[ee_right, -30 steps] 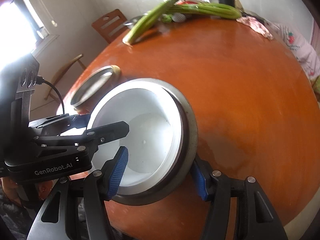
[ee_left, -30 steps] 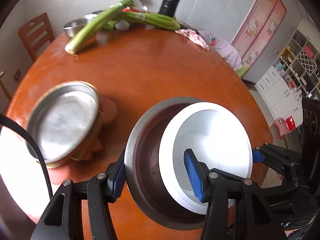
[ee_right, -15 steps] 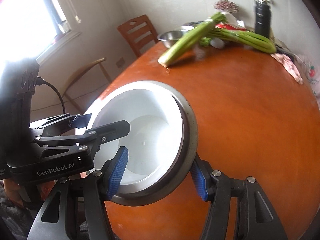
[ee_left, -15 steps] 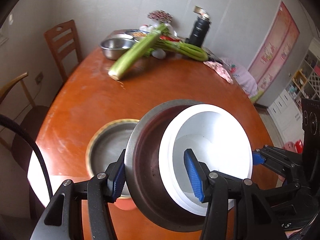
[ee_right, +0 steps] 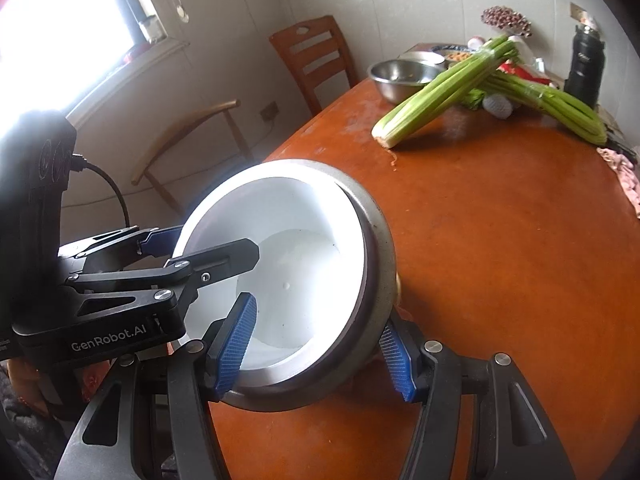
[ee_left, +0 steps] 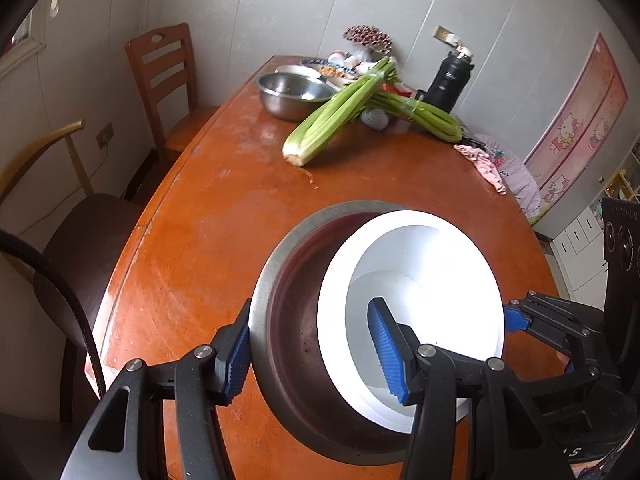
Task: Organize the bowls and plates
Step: 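Lift the steel bowl stack with the right gripper and carry it over the steel pan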
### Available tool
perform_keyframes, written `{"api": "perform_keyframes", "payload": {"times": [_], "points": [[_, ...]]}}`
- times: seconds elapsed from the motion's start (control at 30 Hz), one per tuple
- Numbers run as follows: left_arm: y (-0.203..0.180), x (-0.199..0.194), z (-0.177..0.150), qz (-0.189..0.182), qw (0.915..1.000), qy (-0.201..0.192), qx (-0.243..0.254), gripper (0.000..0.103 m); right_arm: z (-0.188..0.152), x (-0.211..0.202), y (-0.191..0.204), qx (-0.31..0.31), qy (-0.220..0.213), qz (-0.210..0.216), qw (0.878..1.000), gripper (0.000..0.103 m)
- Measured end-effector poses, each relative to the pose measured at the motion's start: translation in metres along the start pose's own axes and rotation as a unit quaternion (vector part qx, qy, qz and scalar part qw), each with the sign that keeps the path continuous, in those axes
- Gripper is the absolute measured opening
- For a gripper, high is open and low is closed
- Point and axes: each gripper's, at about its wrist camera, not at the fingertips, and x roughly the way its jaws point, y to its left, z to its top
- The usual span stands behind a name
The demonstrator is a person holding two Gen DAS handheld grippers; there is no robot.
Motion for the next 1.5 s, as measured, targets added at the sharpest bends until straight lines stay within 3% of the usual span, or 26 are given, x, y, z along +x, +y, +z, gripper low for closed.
{"api": "perform_keyframes", "payload": {"times": [0.5,1.5], "points": [[0.009,0.047,-0.014,-0.012,0.9987,0.049,-0.01,0.054,-0.002,0.034,-0.011,0.007,0.043,-0.015,0.999,0.063],[0.007,0.04,-0.015,0.009,0.9994,0.034,0.002,0.055,-0.005,0.031,-0.022,0.029,0.028,-0.026,0.999,0.063]]}}
